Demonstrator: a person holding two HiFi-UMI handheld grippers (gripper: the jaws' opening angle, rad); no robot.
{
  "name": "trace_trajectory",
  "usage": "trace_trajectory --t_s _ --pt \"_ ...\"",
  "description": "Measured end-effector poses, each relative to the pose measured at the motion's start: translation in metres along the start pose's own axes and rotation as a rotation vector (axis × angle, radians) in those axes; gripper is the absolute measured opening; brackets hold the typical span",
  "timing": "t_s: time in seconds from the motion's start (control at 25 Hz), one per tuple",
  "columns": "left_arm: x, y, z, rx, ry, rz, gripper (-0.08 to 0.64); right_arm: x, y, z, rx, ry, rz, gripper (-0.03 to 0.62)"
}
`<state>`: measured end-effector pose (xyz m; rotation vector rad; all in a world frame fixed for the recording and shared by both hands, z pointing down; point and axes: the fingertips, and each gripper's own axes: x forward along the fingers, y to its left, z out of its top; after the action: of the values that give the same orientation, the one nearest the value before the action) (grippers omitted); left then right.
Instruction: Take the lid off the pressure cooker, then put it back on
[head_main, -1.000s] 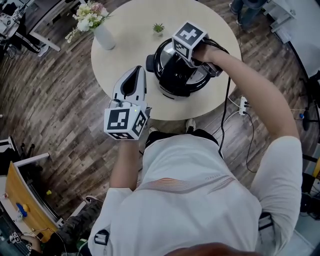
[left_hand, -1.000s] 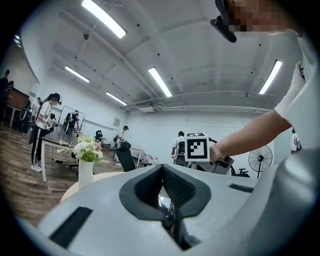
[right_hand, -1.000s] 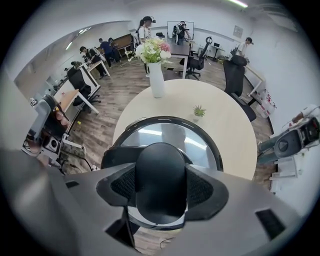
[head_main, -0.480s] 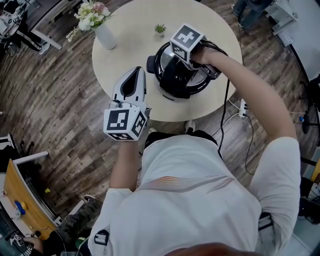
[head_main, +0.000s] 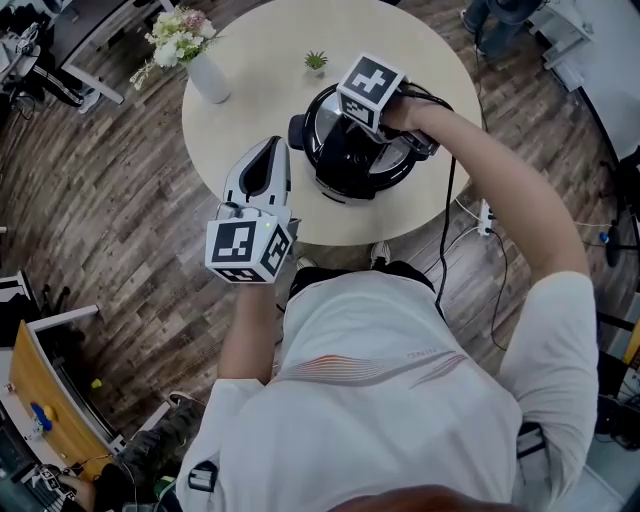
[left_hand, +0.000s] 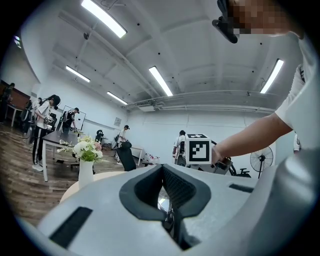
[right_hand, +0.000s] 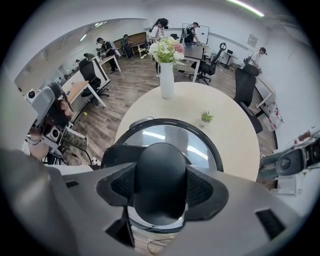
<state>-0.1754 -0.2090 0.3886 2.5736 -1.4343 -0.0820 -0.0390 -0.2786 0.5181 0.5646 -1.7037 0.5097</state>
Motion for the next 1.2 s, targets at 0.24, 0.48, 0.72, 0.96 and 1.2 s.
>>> trace_trajectory --t_s 0.24,0.48,0.72,0.96,1.2 --pt "-0.005 0.0 -0.001 0.004 0.007 0.024 0.005 0.0 0.006 -0.005 -0.15 0.017 0.029 0.281" --pt "-0.013 -0.002 0.002 0.016 0.009 0.052 0.005 -0.001 0.011 -0.005 -0.273 0.017 0.053 0.282" --pt "-0.019 -0.005 0.001 0.025 0.015 0.086 0.005 0.0 0.02 -0.005 -0.497 -0.01 0.109 0.283" --pt "-0.017 -0.012 -0.002 0.023 0.021 0.103 0.005 -0.001 0.018 -0.008 -0.523 -0.015 0.13 0.287" --pt "-0.013 -0.017 -0.002 0.025 0.021 0.116 0.005 0.0 0.017 -0.007 -0.509 -0.018 0.125 0.287"
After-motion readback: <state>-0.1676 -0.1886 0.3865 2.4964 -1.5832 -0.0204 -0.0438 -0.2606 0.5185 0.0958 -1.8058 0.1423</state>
